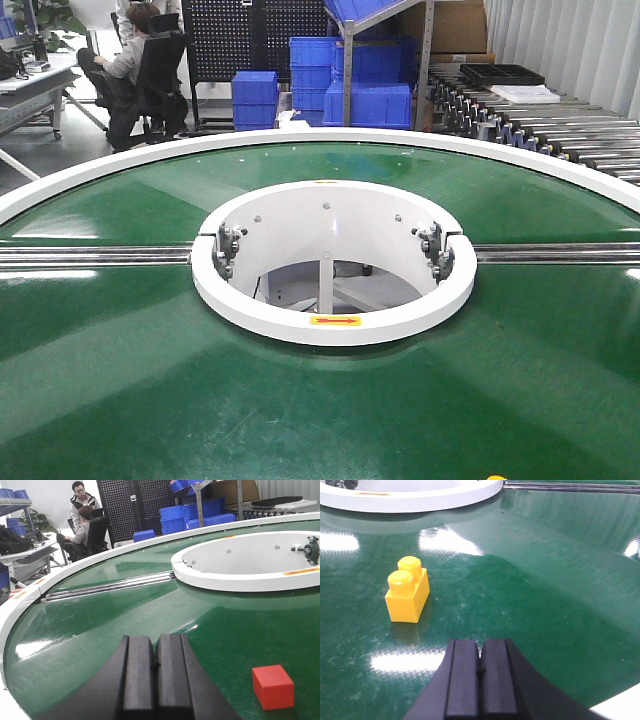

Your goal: Pick red and yellow blocks into blue bin

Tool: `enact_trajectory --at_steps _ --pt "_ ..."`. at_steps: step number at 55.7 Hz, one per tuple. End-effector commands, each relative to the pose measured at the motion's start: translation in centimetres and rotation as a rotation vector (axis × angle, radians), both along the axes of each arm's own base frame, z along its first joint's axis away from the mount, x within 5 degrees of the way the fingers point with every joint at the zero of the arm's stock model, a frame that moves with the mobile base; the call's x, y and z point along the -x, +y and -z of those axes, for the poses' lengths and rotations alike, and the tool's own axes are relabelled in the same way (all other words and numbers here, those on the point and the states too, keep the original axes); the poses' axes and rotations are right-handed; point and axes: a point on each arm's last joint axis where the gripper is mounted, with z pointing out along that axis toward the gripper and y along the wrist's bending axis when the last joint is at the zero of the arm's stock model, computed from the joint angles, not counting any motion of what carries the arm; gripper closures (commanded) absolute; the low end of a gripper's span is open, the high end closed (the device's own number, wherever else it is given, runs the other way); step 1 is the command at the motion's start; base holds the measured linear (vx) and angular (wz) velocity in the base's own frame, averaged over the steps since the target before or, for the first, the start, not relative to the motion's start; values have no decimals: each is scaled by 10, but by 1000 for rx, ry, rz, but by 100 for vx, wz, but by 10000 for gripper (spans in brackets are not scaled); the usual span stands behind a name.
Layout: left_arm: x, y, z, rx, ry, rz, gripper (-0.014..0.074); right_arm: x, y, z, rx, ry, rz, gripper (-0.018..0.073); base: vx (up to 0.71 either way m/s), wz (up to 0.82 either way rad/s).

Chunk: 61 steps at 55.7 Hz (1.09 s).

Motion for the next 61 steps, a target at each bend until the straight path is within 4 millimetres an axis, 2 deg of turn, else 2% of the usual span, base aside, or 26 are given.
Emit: enact_trajectory --at_steps 1,34,42,55,61 --pt "0 1 -2 19 -78 -6 603 -3 1 -6 13 -67 -12 567 0 0" --pt "0 1 -2 19 -78 -6 603 -3 0 -6 31 -76 -14 567 0 0" --pt "0 1 -4 20 -106 -7 603 -4 -2 -10 146 -123 -19 567 0 0" --pt "1 1 -9 21 -157 -10 603 -5 1 -20 128 -231 -37 567 0 0" --pt "1 1 -11 27 -184 -11 603 -6 3 -30 123 -340 -58 567 0 0"
